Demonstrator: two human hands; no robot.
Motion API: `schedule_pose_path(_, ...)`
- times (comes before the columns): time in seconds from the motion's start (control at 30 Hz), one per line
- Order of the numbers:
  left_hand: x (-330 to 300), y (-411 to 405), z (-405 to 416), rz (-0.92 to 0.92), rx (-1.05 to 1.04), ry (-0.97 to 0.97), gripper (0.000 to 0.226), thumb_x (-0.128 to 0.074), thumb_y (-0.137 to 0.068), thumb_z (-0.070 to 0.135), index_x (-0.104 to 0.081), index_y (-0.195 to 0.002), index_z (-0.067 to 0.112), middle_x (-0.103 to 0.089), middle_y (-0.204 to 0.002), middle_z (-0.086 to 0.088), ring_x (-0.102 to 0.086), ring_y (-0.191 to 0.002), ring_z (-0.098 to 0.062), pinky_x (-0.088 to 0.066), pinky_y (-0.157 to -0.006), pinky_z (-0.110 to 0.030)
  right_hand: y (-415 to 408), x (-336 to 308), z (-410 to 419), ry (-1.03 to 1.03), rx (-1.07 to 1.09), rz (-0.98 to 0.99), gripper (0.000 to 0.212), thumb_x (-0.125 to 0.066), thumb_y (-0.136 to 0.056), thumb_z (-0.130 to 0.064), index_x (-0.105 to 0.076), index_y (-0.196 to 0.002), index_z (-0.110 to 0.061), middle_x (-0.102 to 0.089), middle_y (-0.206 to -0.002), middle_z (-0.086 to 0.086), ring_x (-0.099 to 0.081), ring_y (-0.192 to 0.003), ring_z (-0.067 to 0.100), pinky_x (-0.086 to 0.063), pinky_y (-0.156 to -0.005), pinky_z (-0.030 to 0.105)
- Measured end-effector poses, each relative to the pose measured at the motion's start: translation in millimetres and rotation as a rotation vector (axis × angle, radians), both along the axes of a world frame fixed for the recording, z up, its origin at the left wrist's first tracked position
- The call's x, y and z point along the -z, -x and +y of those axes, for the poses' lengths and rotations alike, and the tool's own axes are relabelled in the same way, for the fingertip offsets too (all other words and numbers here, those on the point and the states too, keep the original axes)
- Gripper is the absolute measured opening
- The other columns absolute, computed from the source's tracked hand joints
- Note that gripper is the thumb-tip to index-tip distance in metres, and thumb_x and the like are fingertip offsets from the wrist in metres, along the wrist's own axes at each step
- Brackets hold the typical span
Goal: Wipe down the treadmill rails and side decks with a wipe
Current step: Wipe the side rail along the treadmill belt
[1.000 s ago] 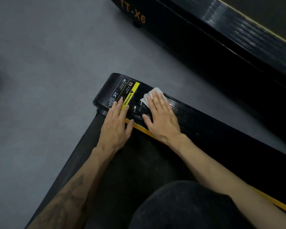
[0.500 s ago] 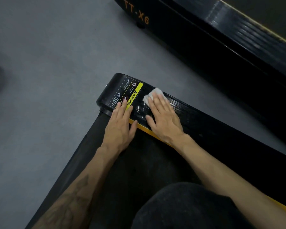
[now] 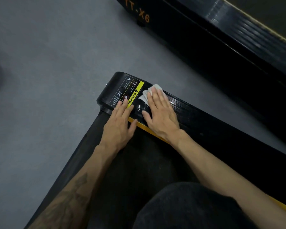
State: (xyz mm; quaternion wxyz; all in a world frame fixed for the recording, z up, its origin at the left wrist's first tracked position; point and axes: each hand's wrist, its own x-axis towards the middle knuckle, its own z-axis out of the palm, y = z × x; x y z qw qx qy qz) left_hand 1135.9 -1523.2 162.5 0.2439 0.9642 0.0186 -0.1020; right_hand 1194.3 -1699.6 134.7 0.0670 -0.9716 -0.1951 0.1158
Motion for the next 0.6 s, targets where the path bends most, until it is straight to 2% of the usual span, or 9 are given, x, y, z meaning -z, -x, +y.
schedule_pose_path(0.1,0,0,0,0.002,-0.003,0.005,0.062,-0.058,-0.102,0.039,-0.037,-0.157,0.020,-0.020,-0.170,-0.001,-0.010,-0.157,-0.015,-0.014,-0.118,-0.032,10,-4,-29,-0.012,-0.208,0.017,0.073,-0.020,-0.105,-0.054,-0.007,-0.165,-0.014,0.002,-0.172,0.006,0.007,-0.159,0.020,-0.005,-0.130,0.043)
schedule_pose_path(0.17,0,-1,1,0.014,-0.006,0.010,0.062,-0.057,-0.102,0.040,-0.037,-0.157,0.022,-0.018,-0.170,0.001,-0.009,-0.157,-0.015,-0.014,-0.117,-0.032,14,-6,-49,0.027,-0.283,0.005,0.071,-0.022,-0.106,-0.053,-0.009,-0.165,-0.015,-0.001,-0.172,0.005,0.004,-0.159,0.018,-0.001,-0.130,0.039)
schedule_pose_path(0.3,-1,-1,0,0.022,-0.014,0.021,0.061,-0.057,-0.103,0.041,-0.036,-0.158,0.023,-0.017,-0.171,0.002,-0.007,-0.157,-0.013,-0.016,-0.118,-0.032,10,-8,-44,0.062,-0.122,-0.023,0.073,-0.019,-0.105,-0.054,-0.007,-0.164,-0.013,-0.001,-0.172,0.009,0.004,-0.159,0.019,0.003,-0.128,0.035)
schedule_pose_path(0.43,1,0,-1,0.008,-0.013,0.005,0.061,-0.057,-0.103,0.040,-0.037,-0.157,0.021,-0.019,-0.171,0.001,-0.009,-0.157,-0.014,-0.015,-0.116,-0.030,6,-3,-1,0.044,0.030,-0.035,0.078,-0.014,-0.103,-0.054,-0.002,-0.164,-0.008,0.006,-0.171,0.014,0.009,-0.159,0.025,0.003,-0.130,0.040)
schedule_pose_path(0.5,1,0,0,0.003,-0.014,0.015,0.061,-0.057,-0.103,0.040,-0.038,-0.157,0.020,-0.020,-0.170,0.000,-0.010,-0.157,-0.014,-0.015,-0.117,-0.030,11,1,7,0.035,-0.003,-0.040,0.078,-0.015,-0.102,-0.054,-0.002,-0.164,-0.008,0.005,-0.171,0.015,0.009,-0.159,0.027,-0.001,-0.130,0.043)
schedule_pose_path(0.6,2,1,1,0.002,-0.007,0.027,0.061,-0.058,-0.102,0.039,-0.039,-0.157,0.020,-0.021,-0.170,0.001,-0.010,-0.157,-0.013,-0.015,-0.117,-0.031,27,-1,-14,0.019,-0.220,-0.019,0.073,-0.024,-0.105,-0.049,-0.007,-0.165,-0.010,0.002,-0.172,0.011,0.007,-0.159,0.024,-0.007,-0.130,0.045)
